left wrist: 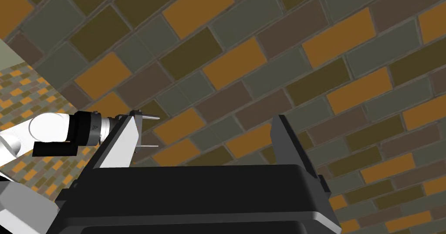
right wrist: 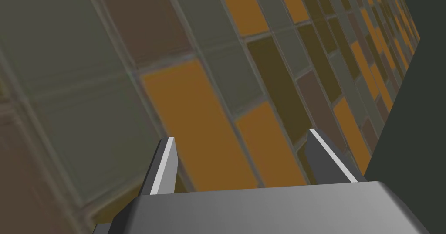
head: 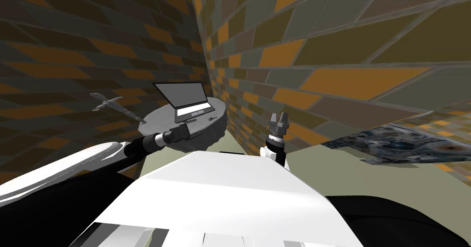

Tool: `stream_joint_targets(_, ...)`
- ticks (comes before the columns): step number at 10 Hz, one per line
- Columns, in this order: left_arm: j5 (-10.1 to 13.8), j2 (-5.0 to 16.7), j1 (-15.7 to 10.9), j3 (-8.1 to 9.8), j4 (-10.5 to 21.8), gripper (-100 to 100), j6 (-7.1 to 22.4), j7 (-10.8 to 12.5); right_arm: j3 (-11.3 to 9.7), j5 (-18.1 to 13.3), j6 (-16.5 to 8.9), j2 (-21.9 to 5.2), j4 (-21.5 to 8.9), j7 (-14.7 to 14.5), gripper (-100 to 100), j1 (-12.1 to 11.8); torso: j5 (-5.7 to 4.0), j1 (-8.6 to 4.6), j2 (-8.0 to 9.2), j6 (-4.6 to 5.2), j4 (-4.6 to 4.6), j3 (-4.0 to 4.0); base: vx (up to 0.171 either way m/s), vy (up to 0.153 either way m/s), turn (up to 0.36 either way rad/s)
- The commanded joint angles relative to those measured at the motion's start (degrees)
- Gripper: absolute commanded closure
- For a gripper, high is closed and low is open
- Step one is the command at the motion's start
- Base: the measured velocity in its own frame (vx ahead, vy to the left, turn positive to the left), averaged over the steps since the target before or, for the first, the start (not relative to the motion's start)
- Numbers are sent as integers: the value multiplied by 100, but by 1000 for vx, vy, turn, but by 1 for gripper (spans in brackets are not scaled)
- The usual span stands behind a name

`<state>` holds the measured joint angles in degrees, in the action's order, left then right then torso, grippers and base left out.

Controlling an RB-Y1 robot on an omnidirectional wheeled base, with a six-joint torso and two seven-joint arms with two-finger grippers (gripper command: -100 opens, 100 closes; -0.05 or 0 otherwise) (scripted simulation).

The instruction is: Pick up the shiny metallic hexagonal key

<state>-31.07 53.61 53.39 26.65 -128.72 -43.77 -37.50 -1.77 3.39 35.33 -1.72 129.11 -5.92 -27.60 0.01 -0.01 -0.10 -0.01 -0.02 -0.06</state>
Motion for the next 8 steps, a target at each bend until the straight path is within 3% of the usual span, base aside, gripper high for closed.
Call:
stream_joint_targets(1,-278,286,168,233,90,-100,-191,-286,0,0,0,0,0,0,0,0,0,0,0,0,0,0,35,7,-158)
stream_joint_targets(3,-278,555,168,233,90,-100,-191,-306,0,0,0,0,0,0,0,0,1,2,-4,-1,-1,-2,20,7,-32)
stream_joint_targets(4,-527,774,329,439,161,-100,-358,-576,0,0,0,0,0,0,0,0,0,0,2,-2,0,1,22,-2,-133)
stream_joint_targets(5,-527,956,329,439,161,-100,-358,-576,0,0,0,0,0,0,0,0,-1,-2,0,1,0,0,22,5,-89)
stream_joint_targets(6,-776,1127,490,644,236,-100,-525,-811,0,0,0,0,0,0,0,0,0,-1,-1,-1,0,0,31,1,-173)
stream_joint_targets(8,-776,1380,490,644,236,-100,-525,-846,0,0,0,0,0,0,0,0,0,0,-3,-2,-1,-2,21,8,-28)
